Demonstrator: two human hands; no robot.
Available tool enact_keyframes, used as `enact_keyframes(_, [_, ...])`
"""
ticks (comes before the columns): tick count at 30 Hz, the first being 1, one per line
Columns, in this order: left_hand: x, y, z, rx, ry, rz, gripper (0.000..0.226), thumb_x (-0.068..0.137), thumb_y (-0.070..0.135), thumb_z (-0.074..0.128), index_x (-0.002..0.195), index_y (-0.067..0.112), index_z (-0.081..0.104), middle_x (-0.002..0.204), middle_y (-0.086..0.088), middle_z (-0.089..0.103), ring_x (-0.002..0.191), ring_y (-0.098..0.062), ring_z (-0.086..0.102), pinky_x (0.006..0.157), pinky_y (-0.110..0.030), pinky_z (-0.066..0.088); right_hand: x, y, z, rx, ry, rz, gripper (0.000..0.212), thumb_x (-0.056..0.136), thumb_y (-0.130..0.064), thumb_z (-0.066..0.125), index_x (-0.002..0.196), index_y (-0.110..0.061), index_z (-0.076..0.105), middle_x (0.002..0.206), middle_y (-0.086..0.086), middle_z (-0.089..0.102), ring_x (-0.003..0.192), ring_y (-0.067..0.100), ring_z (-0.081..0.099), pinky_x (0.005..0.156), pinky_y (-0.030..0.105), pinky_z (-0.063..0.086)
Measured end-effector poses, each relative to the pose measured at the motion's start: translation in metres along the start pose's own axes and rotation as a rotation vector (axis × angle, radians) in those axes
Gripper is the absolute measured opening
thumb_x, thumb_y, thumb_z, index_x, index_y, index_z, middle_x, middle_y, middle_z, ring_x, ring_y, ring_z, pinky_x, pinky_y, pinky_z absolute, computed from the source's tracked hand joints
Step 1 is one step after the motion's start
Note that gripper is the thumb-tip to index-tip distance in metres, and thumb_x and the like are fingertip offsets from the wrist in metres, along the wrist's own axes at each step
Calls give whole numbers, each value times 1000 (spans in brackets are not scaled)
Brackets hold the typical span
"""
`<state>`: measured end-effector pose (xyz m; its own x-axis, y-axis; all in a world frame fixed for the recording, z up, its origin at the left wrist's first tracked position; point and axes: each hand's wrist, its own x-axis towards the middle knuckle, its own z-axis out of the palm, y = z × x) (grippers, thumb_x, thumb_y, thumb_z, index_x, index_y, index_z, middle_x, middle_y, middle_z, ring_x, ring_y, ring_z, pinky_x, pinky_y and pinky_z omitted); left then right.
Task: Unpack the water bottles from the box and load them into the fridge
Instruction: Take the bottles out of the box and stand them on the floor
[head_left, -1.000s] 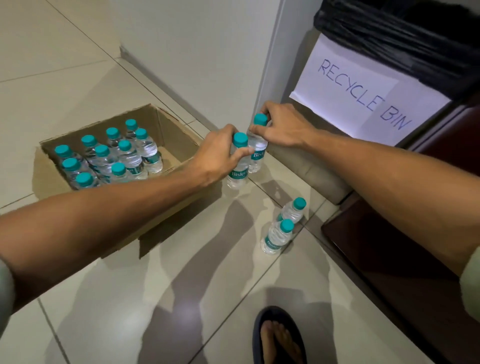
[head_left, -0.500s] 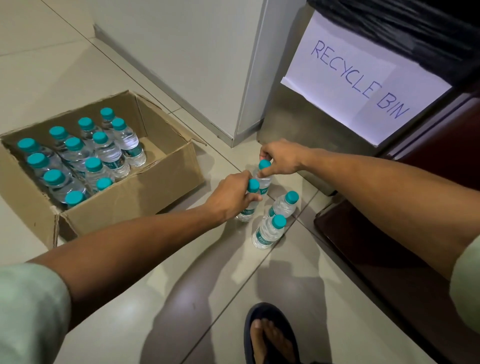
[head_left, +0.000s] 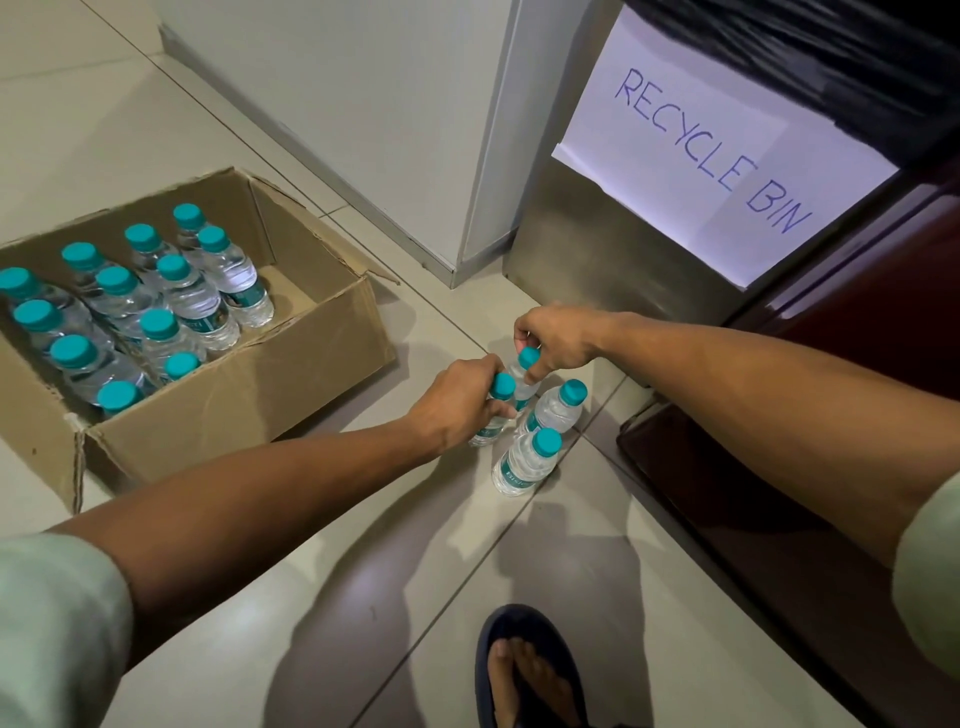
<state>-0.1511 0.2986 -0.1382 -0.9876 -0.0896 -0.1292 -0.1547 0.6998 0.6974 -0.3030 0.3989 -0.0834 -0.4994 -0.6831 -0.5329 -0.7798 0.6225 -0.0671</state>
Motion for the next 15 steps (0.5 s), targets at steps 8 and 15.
enact_keyframes(8, [-4,5,2,-38,-47,16,40,90,26,70,124,15,53,124,-6,64,104,-20,63,88,-28,50,3,2,1,36,-10,4,26,87,-22,78,100,-20,55,111,4,63,101,22,62,86,26,54])
enact_keyframes(15, [-6,5,0,2,-77,43,42,90,29,68,126,13,53,124,-6,64,105,-20,61,87,-24,46,5,0,-7,20,-88,6,26,85,-15,79,95,-21,55,115,7,64,79,17,63,66,18,55])
